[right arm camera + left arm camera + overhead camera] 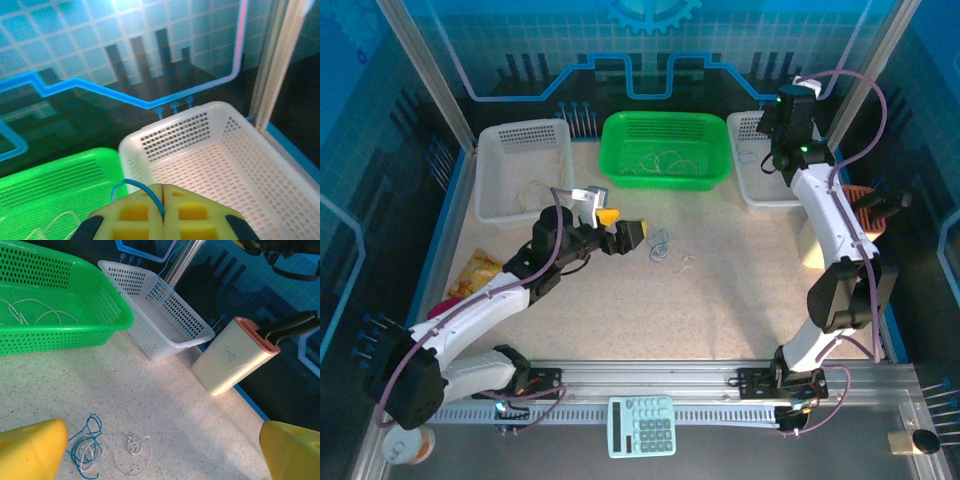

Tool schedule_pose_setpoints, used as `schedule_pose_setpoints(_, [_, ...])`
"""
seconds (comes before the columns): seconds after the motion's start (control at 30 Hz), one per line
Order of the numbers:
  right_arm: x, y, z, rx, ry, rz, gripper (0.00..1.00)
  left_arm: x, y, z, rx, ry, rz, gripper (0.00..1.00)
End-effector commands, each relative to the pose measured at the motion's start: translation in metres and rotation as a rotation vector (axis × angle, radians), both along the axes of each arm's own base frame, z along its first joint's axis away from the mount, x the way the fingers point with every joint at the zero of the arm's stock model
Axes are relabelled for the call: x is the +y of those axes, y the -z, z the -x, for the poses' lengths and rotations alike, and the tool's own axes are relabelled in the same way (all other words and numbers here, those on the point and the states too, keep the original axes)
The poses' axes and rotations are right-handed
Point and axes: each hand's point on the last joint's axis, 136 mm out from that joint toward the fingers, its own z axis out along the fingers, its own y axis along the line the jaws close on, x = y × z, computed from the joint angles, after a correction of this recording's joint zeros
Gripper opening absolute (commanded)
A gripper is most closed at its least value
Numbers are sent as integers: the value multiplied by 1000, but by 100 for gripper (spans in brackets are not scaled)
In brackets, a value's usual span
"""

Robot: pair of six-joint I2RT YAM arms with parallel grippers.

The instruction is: Untangle the cables

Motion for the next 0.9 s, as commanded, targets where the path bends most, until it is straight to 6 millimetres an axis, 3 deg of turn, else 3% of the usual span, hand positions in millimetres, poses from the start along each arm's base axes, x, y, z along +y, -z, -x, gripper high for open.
schedule_pose_setpoints(0.0, [-23, 9, -3, 42, 135, 79, 0, 3, -13, 0, -34, -11, 35, 99])
schedule_pose_setpoints(0.33, [-26, 82, -15, 241, 206, 168, 0, 3, -20, 3, -28, -1, 66, 99])
schedule_pose_setpoints(0.67, [-43, 117, -15, 344, 244, 186, 2, 4, -21, 6, -27, 1, 75, 99])
schedule_pose_setpoints(0.8, [-39, 124, -18, 387, 185, 155, 53, 4, -22, 7, -23, 3, 77, 99])
schedule_pose_setpoints(0.87, [-35, 120, -19, 386, 151, 127, 66, 3, -22, 8, -20, 6, 80, 99])
